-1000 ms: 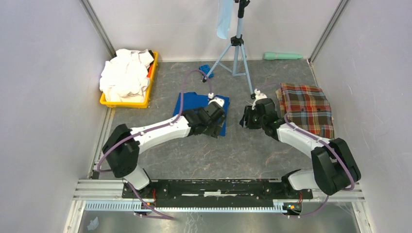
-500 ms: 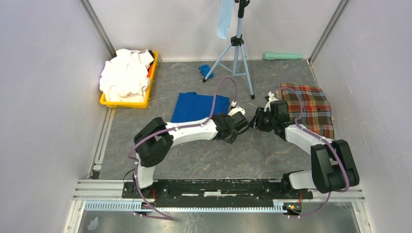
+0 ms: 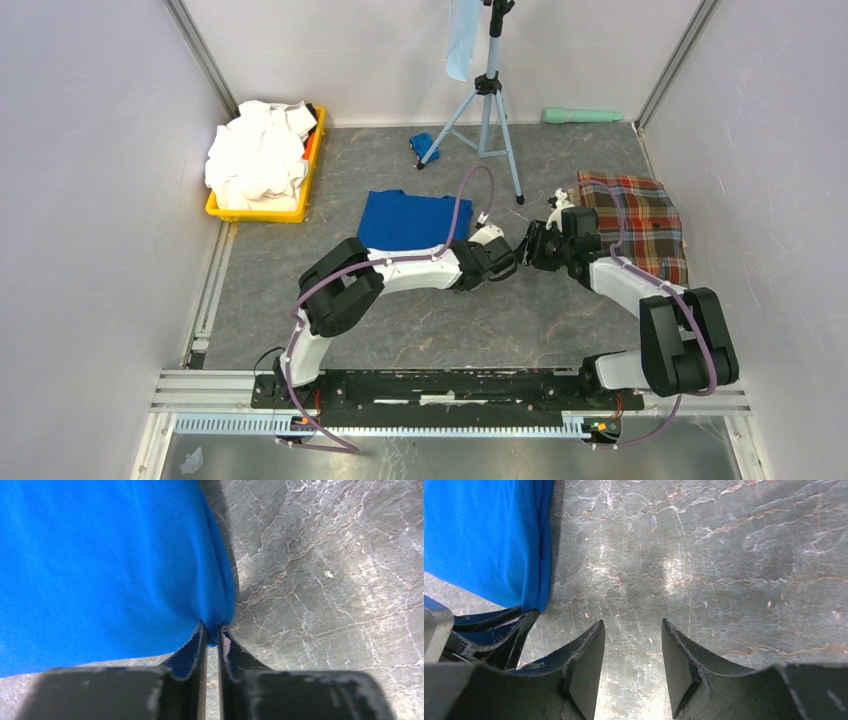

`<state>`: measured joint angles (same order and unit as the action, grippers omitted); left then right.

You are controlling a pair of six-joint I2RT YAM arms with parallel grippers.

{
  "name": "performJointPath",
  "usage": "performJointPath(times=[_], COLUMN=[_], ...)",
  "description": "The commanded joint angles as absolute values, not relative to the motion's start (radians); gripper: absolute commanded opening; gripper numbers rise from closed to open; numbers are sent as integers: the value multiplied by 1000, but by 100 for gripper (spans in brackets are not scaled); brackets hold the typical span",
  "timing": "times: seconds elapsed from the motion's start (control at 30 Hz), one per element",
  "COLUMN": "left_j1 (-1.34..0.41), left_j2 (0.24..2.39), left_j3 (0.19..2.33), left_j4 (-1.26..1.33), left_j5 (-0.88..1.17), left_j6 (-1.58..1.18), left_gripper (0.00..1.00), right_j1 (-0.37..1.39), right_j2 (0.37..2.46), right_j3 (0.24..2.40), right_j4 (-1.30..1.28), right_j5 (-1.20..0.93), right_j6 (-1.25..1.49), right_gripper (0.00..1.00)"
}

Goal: Fold and stack the mixed laundry pile
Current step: Pick up the T-shirt from the center of the board.

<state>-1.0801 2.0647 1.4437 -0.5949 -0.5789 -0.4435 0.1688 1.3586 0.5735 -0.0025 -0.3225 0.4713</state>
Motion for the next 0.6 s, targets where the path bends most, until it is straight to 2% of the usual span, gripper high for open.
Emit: performJointPath(times=[0.0, 0.23, 0.57], left_j1=[-1081, -1081, -1081], left_j2=[2028, 1852, 1771], left_j3=[1400, 1316, 1249], left_j4=[-551, -463, -403], left_j5=[-635, -529, -404], left_j6=[-481, -480, -530], left_gripper=[3, 2, 2], right_j1=[165, 184, 262], right_j2=[1391, 1445, 1640], right_j3=[608, 596, 652], right_j4=[52, 237, 413], right_j5=[-384, -525, -581], right_j6=[482, 660, 846], right_gripper=[53, 69, 74])
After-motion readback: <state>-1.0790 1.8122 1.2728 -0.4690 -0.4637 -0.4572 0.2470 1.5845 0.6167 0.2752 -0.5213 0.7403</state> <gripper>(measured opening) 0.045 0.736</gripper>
